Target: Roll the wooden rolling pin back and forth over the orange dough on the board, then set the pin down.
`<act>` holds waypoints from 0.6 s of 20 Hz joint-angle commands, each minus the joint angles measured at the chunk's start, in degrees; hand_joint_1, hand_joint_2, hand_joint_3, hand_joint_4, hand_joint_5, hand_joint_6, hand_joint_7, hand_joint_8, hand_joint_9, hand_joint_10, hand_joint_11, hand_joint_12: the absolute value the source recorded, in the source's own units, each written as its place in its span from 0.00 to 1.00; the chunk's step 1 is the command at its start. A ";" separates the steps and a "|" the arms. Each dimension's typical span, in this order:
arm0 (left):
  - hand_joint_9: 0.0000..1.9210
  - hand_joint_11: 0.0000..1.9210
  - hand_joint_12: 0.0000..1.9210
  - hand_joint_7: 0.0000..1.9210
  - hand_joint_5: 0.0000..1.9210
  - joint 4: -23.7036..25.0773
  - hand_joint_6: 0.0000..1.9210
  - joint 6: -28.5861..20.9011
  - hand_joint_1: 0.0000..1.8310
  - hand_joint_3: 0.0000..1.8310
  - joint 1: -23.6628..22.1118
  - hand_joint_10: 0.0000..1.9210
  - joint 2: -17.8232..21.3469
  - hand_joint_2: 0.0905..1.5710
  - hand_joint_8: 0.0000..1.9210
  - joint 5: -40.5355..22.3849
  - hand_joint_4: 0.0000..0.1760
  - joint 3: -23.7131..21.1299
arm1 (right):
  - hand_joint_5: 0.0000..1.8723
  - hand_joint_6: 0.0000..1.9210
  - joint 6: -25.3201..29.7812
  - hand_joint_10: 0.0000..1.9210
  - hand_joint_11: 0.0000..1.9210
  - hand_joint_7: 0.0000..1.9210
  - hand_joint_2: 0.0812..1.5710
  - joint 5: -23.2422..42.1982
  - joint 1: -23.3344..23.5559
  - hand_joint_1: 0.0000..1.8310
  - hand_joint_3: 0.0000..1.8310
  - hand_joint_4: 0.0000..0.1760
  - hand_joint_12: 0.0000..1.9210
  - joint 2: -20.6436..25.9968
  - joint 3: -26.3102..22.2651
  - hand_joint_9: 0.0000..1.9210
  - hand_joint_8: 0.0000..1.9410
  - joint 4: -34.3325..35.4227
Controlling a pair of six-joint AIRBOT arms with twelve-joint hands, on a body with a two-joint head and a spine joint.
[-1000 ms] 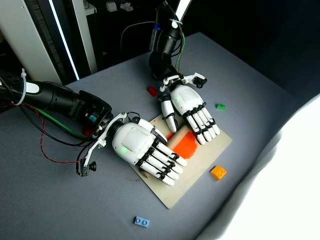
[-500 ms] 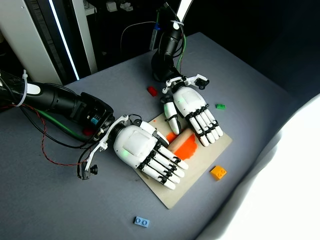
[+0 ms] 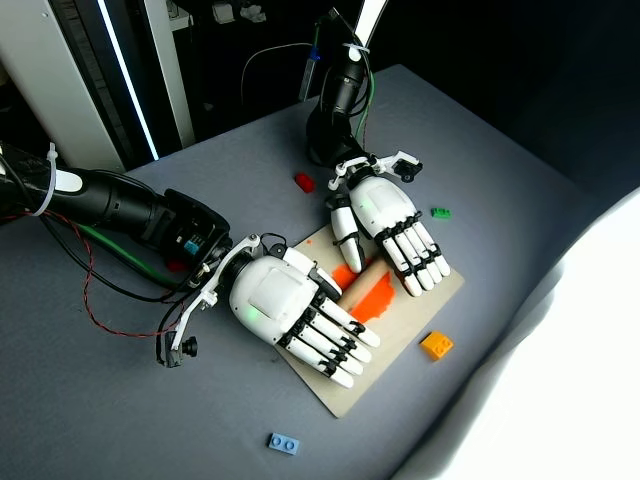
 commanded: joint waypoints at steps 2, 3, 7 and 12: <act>0.00 0.00 0.00 0.00 0.00 2.43 0.00 0.58 0.00 0.01 -0.16 0.00 -0.29 0.99 0.00 -3.72 0.00 0.49 | 0.07 0.00 0.55 0.00 0.00 0.07 1.00 5.07 0.59 0.00 0.06 0.00 0.12 0.30 0.43 0.06 0.00 -3.74; 0.00 0.00 0.00 0.00 0.00 2.47 0.00 0.58 0.00 0.01 -0.23 0.00 -0.37 0.99 0.00 -3.62 0.00 0.59 | 0.05 0.00 0.67 0.00 0.00 0.06 1.00 5.02 0.67 0.00 0.06 0.00 0.10 0.30 0.51 0.05 0.00 -3.74; 0.00 0.00 0.00 0.00 0.00 2.86 0.00 0.59 0.00 0.01 -0.67 0.00 -0.76 1.00 0.00 -2.58 0.00 1.44 | 0.06 0.00 1.45 0.00 0.00 0.06 1.00 4.39 0.80 0.00 0.06 0.00 0.10 0.37 0.96 0.05 0.00 -3.75; 0.00 0.00 0.00 0.00 0.01 3.10 0.00 0.95 0.00 0.01 -1.03 0.00 -1.03 1.00 0.00 -1.78 0.00 2.40 | 0.05 0.00 1.98 0.00 0.00 0.04 1.00 3.93 0.84 0.00 0.06 0.00 0.07 0.47 1.40 0.04 0.00 -3.75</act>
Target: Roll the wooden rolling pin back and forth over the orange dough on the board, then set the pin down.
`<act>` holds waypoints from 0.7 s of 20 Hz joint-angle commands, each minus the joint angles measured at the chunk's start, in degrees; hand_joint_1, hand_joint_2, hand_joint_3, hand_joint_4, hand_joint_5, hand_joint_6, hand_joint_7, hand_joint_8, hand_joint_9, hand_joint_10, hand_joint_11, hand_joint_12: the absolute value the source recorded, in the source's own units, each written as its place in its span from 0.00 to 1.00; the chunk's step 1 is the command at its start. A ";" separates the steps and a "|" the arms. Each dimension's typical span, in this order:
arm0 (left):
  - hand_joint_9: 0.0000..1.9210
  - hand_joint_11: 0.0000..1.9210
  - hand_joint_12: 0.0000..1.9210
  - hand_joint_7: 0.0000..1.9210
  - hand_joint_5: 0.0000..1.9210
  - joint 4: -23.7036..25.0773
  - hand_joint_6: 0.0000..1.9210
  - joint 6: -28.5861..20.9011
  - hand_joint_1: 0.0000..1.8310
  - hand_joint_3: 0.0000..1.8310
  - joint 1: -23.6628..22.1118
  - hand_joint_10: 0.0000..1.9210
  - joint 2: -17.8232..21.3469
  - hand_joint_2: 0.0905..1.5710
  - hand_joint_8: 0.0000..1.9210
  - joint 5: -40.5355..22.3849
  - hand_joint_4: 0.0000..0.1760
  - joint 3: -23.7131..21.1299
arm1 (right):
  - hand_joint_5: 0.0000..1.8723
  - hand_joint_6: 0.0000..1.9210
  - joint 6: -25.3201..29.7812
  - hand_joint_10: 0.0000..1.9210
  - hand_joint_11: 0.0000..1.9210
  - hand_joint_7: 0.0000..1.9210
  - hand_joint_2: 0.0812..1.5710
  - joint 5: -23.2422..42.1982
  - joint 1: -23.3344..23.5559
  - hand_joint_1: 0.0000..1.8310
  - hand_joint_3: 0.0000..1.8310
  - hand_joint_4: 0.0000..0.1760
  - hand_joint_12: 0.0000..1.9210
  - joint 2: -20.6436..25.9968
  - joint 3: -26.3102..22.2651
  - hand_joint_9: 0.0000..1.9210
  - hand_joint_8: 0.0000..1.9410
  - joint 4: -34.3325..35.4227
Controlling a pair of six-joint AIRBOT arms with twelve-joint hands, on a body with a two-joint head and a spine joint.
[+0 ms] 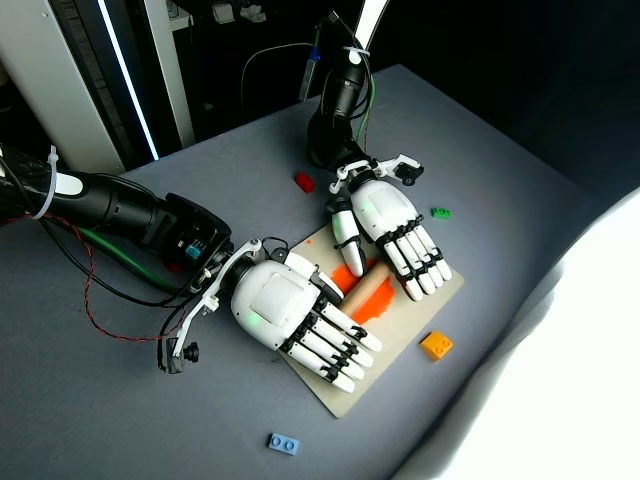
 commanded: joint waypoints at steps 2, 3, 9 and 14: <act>0.00 0.00 0.00 0.00 0.01 2.49 0.00 1.01 0.00 0.01 -0.37 0.00 -0.12 1.00 0.00 -2.86 0.00 0.61 | 0.04 0.00 0.59 0.00 0.00 0.04 1.00 5.14 0.93 0.00 0.06 0.00 0.04 0.41 0.61 0.03 0.00 -3.65; 0.00 0.00 0.00 0.00 0.01 2.63 0.00 1.10 0.00 0.01 -0.62 0.00 -0.18 1.00 0.00 -2.46 0.00 0.94 | 0.06 0.00 0.75 0.00 0.00 0.06 1.00 4.96 1.04 0.00 0.07 0.00 0.09 0.41 0.95 0.05 0.00 -3.65; 0.00 0.00 0.00 0.01 0.01 2.64 0.01 1.12 0.00 0.01 -1.45 0.00 -0.42 1.00 0.00 -1.47 0.00 2.18 | 0.03 0.00 1.15 0.00 0.00 0.03 1.00 4.78 1.37 0.00 0.07 0.00 0.04 0.41 1.71 0.03 0.00 -3.64; 0.00 0.00 0.00 0.00 0.00 2.65 0.00 1.05 0.00 0.01 -1.55 0.00 -0.83 1.00 0.00 -0.86 0.00 3.31 | 0.06 0.00 1.30 0.00 0.00 0.06 1.00 4.45 1.57 0.00 0.06 0.00 0.13 0.41 2.21 0.05 0.00 -3.23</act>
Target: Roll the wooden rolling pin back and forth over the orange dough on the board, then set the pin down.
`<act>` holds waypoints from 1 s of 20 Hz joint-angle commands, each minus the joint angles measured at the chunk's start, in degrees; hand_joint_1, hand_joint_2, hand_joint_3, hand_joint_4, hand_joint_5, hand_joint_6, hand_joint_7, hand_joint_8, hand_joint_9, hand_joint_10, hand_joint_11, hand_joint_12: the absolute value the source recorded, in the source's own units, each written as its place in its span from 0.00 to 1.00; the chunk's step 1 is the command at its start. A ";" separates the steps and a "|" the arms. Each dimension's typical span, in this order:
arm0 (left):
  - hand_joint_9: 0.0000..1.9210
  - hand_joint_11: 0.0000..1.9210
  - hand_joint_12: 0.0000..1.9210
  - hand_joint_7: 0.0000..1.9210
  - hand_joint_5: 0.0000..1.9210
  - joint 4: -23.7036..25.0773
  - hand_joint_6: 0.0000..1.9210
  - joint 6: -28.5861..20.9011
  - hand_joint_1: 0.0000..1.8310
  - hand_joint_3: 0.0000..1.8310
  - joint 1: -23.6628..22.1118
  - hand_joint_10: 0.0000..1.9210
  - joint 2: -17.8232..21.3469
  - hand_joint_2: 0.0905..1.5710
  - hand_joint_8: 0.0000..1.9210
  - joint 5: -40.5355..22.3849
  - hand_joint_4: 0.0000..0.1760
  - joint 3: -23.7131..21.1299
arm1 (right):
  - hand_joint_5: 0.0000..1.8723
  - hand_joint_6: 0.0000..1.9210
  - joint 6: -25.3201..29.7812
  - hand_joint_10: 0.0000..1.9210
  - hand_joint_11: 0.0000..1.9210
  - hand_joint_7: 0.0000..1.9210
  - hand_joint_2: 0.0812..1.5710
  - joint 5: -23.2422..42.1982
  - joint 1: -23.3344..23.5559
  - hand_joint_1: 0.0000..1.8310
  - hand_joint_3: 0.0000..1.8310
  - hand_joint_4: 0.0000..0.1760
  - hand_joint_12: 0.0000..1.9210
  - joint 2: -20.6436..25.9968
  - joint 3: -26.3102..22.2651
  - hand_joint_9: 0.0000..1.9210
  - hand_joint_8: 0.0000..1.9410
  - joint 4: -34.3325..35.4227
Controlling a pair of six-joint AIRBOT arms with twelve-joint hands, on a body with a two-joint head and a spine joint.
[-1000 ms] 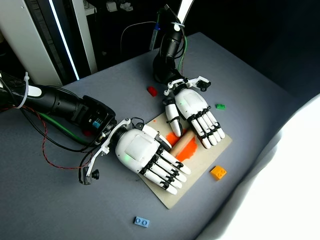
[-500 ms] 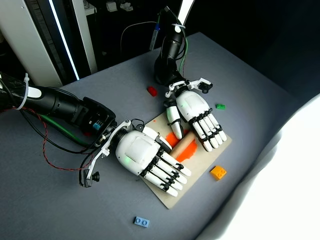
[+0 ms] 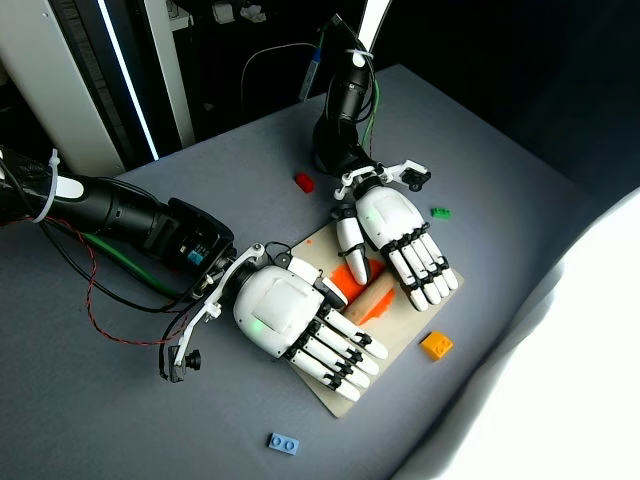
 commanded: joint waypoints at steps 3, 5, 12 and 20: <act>0.00 0.00 0.00 0.00 0.01 1.97 0.01 0.76 0.00 0.01 0.08 0.00 -0.54 1.00 0.00 -3.47 0.00 1.32 | 0.06 0.00 0.24 0.00 0.00 0.06 1.00 4.99 1.04 0.00 0.06 0.00 0.11 0.33 0.59 0.05 0.00 -2.83; 0.00 0.00 0.00 0.00 0.01 2.22 0.00 0.60 0.00 0.01 0.08 0.00 -0.85 1.00 0.00 -3.15 0.00 1.87 | 0.07 0.00 0.33 0.00 0.00 0.07 1.00 4.96 1.12 0.00 0.07 0.00 0.12 0.34 0.81 0.06 0.00 -2.82; 0.00 0.00 0.00 0.00 0.00 2.44 0.00 0.20 0.00 0.01 0.09 0.00 -1.23 1.00 0.00 -2.34 0.00 3.13 | 0.07 0.00 0.79 0.00 0.00 0.07 1.00 3.99 1.47 0.00 0.06 0.00 0.13 0.33 1.82 0.06 0.00 -2.82; 0.00 0.00 0.00 0.00 0.01 2.68 0.00 0.20 0.00 0.02 -0.33 0.00 -1.51 1.00 0.00 -1.38 0.00 4.23 | 0.06 0.00 2.08 0.00 0.00 0.06 1.00 2.01 2.05 0.00 0.06 0.00 0.14 0.34 3.41 0.05 0.00 -2.83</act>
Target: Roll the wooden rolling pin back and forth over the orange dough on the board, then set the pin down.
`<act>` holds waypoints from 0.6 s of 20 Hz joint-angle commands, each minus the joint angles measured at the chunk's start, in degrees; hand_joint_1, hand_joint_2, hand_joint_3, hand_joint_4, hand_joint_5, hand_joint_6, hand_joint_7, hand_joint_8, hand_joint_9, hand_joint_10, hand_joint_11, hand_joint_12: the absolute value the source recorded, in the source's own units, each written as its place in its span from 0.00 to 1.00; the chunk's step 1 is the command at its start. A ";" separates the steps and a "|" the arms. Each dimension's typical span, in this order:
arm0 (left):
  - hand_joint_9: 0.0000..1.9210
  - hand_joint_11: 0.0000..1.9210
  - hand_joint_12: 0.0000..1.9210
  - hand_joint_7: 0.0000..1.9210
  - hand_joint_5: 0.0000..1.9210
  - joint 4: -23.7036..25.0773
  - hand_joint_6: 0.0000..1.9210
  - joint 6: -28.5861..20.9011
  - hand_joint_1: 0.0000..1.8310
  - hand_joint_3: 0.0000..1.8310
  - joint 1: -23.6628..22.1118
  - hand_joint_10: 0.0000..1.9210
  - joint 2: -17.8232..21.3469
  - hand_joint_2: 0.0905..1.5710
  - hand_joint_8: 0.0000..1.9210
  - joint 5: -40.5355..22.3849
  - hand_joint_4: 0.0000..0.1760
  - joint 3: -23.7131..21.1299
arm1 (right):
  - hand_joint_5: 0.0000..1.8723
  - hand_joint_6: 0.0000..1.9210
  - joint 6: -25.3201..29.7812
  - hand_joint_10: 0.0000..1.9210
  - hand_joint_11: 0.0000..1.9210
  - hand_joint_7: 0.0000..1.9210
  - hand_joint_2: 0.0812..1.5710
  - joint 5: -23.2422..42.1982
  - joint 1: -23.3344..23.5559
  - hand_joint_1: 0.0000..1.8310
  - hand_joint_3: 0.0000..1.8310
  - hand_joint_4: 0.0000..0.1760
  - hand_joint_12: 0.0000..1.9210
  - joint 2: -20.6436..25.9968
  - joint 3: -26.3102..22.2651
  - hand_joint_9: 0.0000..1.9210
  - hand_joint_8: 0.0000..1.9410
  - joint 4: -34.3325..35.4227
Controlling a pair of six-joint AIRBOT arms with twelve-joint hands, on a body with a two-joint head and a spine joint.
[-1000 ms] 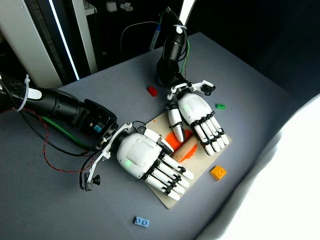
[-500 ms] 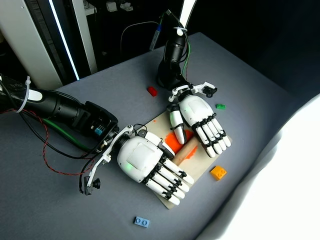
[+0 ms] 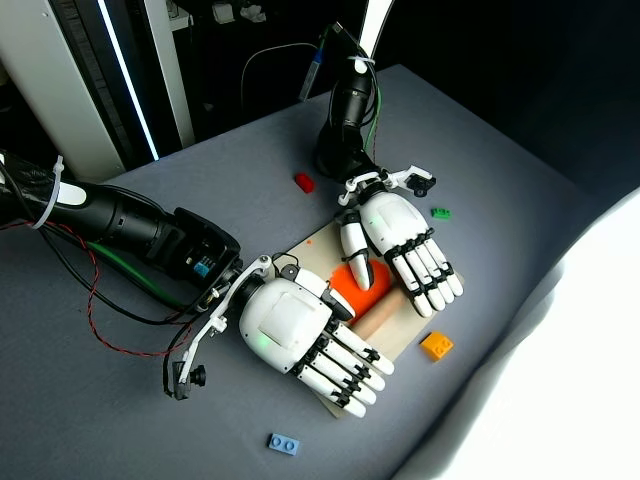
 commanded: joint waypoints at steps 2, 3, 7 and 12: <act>0.00 0.00 0.00 0.01 0.01 0.58 0.00 1.67 0.00 0.02 -0.25 0.00 -0.15 1.00 0.00 -2.38 0.00 0.85 | 0.07 0.00 0.26 0.00 0.00 0.06 1.00 5.09 0.83 0.00 0.06 0.00 0.14 0.29 0.31 0.06 0.00 -3.16; 0.00 0.00 0.00 0.01 0.01 0.58 0.00 1.74 0.00 0.02 -0.33 0.00 -0.19 1.00 0.00 -2.05 0.00 0.99 | 0.07 0.00 0.27 0.00 0.00 0.06 1.00 5.01 0.89 0.00 0.06 0.00 0.14 0.27 0.31 0.06 0.00 -3.16; 0.00 0.00 0.00 0.00 0.01 0.58 0.00 2.64 0.00 0.02 -0.75 0.00 -0.31 1.00 0.00 0.87 0.00 1.27 | 0.06 0.00 0.29 0.00 0.00 0.06 1.00 4.86 0.96 0.00 0.06 0.00 0.12 0.18 0.30 0.06 0.00 -3.16; 0.00 0.00 0.00 0.00 0.01 0.58 0.00 3.19 0.00 0.02 -0.81 0.00 -0.39 1.00 0.00 2.31 0.00 1.20 | 0.06 0.00 0.30 0.00 0.00 0.06 1.00 4.80 1.06 0.00 0.06 0.00 0.09 0.18 0.32 0.05 0.00 -3.18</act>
